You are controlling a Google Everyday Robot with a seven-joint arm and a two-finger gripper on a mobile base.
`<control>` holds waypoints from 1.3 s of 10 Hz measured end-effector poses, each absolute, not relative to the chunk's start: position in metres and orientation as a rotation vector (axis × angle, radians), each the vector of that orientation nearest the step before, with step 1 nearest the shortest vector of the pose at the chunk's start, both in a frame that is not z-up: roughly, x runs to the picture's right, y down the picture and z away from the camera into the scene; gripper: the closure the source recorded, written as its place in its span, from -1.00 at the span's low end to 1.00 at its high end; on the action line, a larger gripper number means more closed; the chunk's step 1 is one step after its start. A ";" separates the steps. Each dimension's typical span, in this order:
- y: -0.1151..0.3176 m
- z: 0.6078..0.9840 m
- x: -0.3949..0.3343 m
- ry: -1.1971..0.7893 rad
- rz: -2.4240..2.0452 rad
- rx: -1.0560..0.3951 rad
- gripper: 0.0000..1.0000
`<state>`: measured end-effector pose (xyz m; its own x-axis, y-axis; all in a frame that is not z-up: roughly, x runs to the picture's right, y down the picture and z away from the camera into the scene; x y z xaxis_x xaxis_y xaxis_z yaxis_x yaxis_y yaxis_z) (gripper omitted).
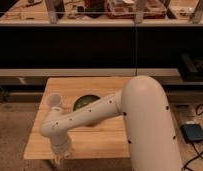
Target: Stand the bottle upright
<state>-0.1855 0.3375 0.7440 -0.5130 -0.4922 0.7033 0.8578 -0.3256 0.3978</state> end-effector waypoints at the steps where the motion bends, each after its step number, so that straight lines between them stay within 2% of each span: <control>1: 0.337 0.745 -0.184 -0.959 -1.940 -0.595 0.22; 10: 0.328 0.740 -0.183 -0.953 -1.928 -0.576 0.26; 13: 0.308 0.727 -0.164 -0.921 -1.941 -0.590 0.26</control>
